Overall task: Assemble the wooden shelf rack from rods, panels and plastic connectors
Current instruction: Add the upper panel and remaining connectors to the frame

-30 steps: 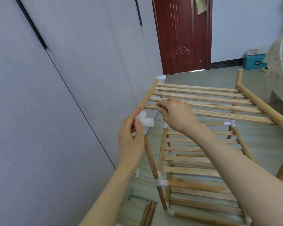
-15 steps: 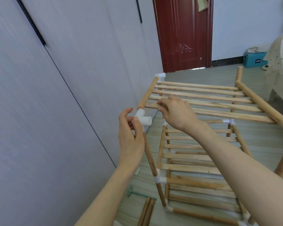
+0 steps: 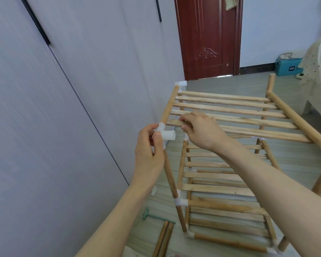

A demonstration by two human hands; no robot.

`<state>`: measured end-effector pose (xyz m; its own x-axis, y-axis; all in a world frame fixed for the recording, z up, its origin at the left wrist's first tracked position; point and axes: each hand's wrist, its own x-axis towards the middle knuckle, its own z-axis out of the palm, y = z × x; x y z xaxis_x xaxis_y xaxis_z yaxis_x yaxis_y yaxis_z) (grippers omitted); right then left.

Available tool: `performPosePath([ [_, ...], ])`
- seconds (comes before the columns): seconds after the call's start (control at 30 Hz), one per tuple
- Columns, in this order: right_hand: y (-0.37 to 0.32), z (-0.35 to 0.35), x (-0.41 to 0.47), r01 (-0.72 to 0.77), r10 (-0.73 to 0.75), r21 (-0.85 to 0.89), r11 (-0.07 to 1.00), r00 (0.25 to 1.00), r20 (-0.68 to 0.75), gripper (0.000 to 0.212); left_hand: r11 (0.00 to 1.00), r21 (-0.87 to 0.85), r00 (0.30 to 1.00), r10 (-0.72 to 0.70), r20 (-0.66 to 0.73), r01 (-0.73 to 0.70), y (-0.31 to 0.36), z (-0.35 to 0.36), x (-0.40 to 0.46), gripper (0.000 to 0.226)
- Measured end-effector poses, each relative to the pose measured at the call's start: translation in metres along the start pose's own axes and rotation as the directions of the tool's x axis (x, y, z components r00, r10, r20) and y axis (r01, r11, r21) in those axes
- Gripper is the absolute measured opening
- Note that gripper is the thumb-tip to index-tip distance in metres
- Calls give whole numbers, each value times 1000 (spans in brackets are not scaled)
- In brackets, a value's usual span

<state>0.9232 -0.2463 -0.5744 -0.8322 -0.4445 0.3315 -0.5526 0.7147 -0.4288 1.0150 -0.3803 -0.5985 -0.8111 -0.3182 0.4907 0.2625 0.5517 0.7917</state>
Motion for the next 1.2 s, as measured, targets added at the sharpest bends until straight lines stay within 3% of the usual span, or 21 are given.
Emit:
performPosePath([
  [0.3, 6, -7, -1, 31, -37, 118, 992, 998, 49, 31, 981, -190, 995, -33, 92, 50, -4, -7, 11, 20],
  [0.4, 4, -7, -3, 47, -52, 159, 986, 998, 23, 26, 864, -437, 967, -203, 155, 251, -2, -5, 24, 24],
  [0.5, 0, -6, -5, 42, -44, 166, 985, 999, 8, 29, 777, -522, 934, -332, 136, 352, 14, 11, 39, 24],
  [0.67, 2, -16, -5, -32, 25, 186, 982, 999, 40, 53, 715, -623, 945, -295, 143, 318, 30, 24, 48, 24],
  [0.87, -9, -19, -10, -56, 32, 200, 978, 992, 121, 65, 795, -578, 983, -162, 89, 184, 23, 24, 36, 32],
  [1.07, -22, -14, -10, -48, 19, 214, 976, 990, 136, 70, 739, -634, 962, -272, 31, 230, 28, 31, 36, 32],
  [1.2, -32, -3, -8, -57, 36, 169, 984, 991, 127, 64, 710, -650, 957, -271, 103, 271, 21, 30, 36, 29],
])
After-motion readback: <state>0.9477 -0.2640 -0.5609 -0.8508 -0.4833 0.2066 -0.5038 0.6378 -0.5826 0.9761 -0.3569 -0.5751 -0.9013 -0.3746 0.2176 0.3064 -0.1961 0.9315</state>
